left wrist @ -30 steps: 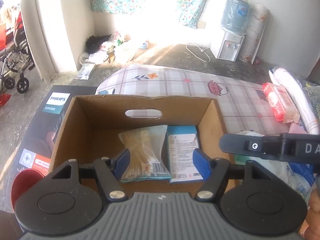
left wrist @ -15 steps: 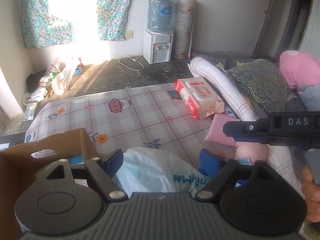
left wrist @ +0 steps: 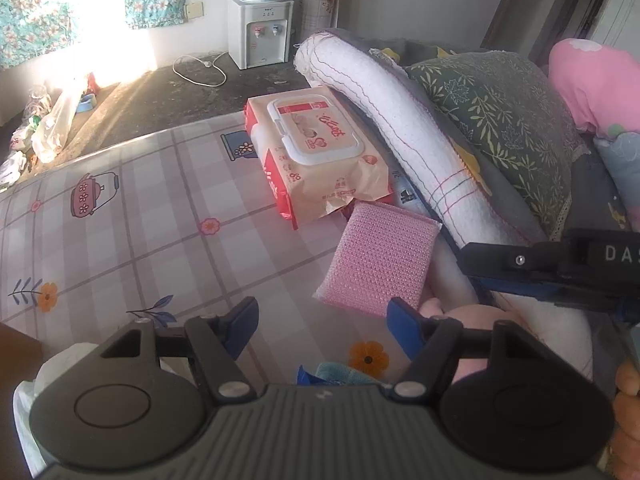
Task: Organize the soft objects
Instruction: 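Move the right gripper back to the pink knitted pad, then close the right gripper on the pink knitted pad's edge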
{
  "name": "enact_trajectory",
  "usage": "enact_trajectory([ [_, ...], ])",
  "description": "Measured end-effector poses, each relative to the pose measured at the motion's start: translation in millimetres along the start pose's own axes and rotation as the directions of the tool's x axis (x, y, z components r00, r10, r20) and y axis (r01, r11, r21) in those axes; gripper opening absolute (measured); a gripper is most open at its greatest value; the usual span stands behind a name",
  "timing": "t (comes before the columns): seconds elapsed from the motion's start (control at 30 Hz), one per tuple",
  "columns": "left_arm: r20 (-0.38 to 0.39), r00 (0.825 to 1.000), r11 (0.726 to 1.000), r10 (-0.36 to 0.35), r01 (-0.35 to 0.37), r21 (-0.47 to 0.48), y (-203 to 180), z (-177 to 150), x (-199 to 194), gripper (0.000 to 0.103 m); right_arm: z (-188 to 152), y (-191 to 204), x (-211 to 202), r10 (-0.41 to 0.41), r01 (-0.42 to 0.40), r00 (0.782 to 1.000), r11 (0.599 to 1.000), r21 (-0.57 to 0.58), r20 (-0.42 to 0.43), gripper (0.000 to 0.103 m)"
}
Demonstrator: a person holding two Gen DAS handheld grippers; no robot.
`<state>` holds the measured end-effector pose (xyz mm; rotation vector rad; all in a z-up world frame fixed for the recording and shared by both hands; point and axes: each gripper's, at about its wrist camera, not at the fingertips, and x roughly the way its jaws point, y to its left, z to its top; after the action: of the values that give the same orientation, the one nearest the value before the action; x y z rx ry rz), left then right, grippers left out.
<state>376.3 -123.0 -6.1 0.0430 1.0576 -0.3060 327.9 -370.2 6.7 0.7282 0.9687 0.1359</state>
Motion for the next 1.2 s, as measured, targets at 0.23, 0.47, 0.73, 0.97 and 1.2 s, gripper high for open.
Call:
enact_trajectory([
  [0.23, -0.078, 0.993, 0.996, -0.087, 0.085, -0.031, 4.8, 18.5, 51.3, 0.071, 31.0, -19.1, 52.9, -0.045, 0.047, 0.998, 0.998, 0.045, -0.043, 0.041],
  [0.47, -0.129, 0.978, 0.981, -0.162, 0.146, -0.127, 17.4, 30.5, 82.7, 0.071, 41.9, -24.0, 93.9, -0.059, 0.067, 0.994, 0.994, 0.088, -0.091, 0.040],
  [0.73, -0.166, 0.971, 0.976, -0.175, 0.149, -0.159, 20.0, 31.0, 97.4, 0.075, 40.1, -17.2, 119.2, -0.065, 0.077, 0.989, 0.992, 0.097, -0.130, 0.040],
  [0.97, -0.173, 0.968, 0.969, -0.184, 0.149, -0.196, 17.5, 26.9, 89.3, 0.073, 31.8, -12.0, 120.8, -0.029, 0.046, 0.991, 0.991, 0.130, -0.132, 0.042],
  [1.2, -0.105, 0.982, 0.978, -0.156, 0.139, -0.156, 8.5, 26.6, 50.6, 0.072, 28.7, -1.6, 105.1, 0.014, -0.002, 0.996, 0.992, 0.124, -0.092, 0.041],
])
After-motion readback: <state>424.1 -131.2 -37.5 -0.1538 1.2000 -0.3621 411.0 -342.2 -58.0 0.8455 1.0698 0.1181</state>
